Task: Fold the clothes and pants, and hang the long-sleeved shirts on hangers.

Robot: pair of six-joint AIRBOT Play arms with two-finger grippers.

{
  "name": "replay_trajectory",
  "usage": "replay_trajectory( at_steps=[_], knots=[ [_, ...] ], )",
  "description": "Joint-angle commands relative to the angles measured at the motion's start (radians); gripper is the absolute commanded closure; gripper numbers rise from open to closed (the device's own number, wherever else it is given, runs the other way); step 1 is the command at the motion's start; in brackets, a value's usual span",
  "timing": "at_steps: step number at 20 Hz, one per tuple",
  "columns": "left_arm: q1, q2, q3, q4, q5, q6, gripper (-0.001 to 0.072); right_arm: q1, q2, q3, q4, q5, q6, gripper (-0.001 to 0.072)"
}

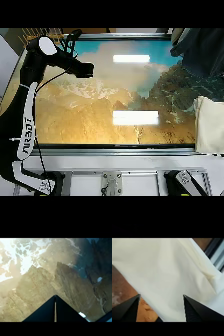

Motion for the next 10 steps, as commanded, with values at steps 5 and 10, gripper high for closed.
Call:
replay_trajectory(
  at_steps=[5,10],
  knots=[
    [-0.001,0.000,0.000,0.000,0.000,-0.002,0.0701,0.265,0.154,-0.012,0.527,-0.063,-0.283,0.0123],
    [-0.001,0.000,0.000,0.000,0.002,-0.002,0.0700,0.592,0.140,-0.013,0.518,-0.041,-0.283,0.0322]
  ],
)
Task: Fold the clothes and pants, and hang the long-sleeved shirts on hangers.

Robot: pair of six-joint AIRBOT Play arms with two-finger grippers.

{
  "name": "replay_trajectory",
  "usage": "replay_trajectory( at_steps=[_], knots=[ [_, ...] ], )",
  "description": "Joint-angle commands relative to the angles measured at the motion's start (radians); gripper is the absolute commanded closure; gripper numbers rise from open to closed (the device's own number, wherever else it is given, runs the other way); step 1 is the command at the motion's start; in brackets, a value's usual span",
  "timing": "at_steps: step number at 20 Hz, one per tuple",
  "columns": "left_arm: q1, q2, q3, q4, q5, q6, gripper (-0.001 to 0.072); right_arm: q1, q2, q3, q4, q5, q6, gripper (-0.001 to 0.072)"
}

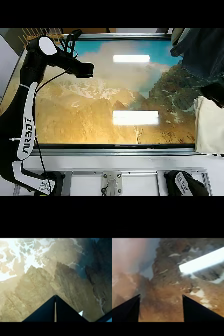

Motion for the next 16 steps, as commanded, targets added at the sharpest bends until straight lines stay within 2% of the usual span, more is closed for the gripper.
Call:
replay_trajectory(
  at_steps=[1,2,16],
  knots=[
    [-0.001,0.000,0.000,0.000,0.002,-0.001,0.0700,0.204,-0.004,-0.001,0.042,0.005,-0.025,0.0561],
    [-0.001,0.000,0.000,-0.001,0.002,-0.001,0.0701,0.240,-0.010,-0.001,0.041,0.005,-0.025,0.0697],
    [-0.001,0.000,0.000,-0.002,0.002,-0.001,0.0701,0.294,-0.016,-0.001,0.043,0.034,-0.021,0.0700]
  ],
)
